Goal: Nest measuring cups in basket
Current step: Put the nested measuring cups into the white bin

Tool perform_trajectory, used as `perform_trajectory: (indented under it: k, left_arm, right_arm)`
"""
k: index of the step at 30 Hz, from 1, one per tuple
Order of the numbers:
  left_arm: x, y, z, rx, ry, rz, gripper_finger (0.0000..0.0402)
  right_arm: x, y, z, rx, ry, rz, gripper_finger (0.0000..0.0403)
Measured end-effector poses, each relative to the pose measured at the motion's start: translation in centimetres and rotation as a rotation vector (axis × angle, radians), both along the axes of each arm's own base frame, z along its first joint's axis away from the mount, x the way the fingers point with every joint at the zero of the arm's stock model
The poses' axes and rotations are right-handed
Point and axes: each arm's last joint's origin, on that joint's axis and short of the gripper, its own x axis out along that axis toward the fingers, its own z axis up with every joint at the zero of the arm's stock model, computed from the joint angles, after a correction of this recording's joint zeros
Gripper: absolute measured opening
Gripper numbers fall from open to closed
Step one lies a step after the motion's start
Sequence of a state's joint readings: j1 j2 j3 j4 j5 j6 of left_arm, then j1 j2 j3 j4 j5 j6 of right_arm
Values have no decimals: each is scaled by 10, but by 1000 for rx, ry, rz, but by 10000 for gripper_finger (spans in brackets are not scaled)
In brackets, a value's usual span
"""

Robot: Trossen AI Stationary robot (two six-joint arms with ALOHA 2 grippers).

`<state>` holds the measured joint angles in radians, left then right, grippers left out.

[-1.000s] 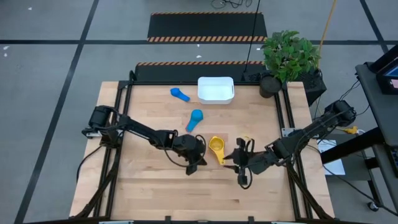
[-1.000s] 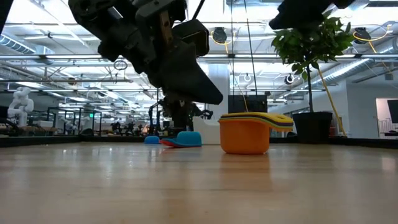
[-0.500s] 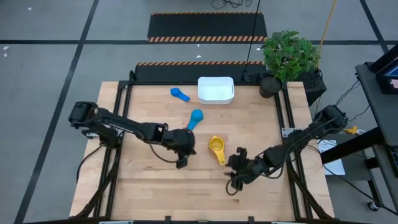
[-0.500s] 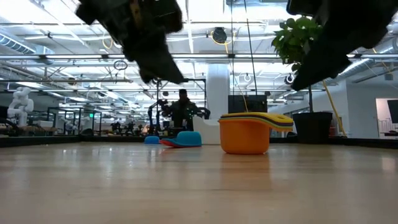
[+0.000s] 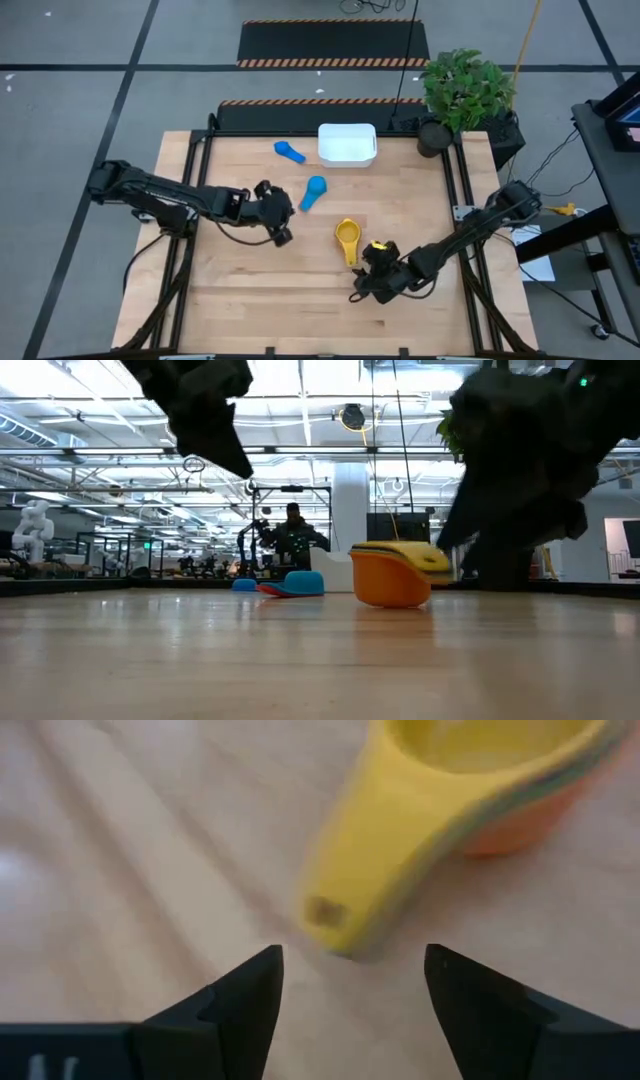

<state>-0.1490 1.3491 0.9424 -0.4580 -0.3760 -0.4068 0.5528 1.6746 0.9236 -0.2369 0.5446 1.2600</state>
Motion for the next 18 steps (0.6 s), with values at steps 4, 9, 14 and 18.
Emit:
perform_trajectory:
  k: [4,9,14,18]
  left_arm:
    - [-4,0,1,7,11,18,35]
    - [-5,-2,-1,9,26,12,35]
    - [-6,-4,-1,8,30,3,35]
    - [-6,-8,-1,8,32,-13,35]
  right_arm:
    - [11,1,-4,-14,27,-24,238]
    - [23,-2,-1,-45,43,-23,238]
    - [27,-10,-1,-62,51,-32,238]
    - [30,-16,-1,-75,59,-38,238]
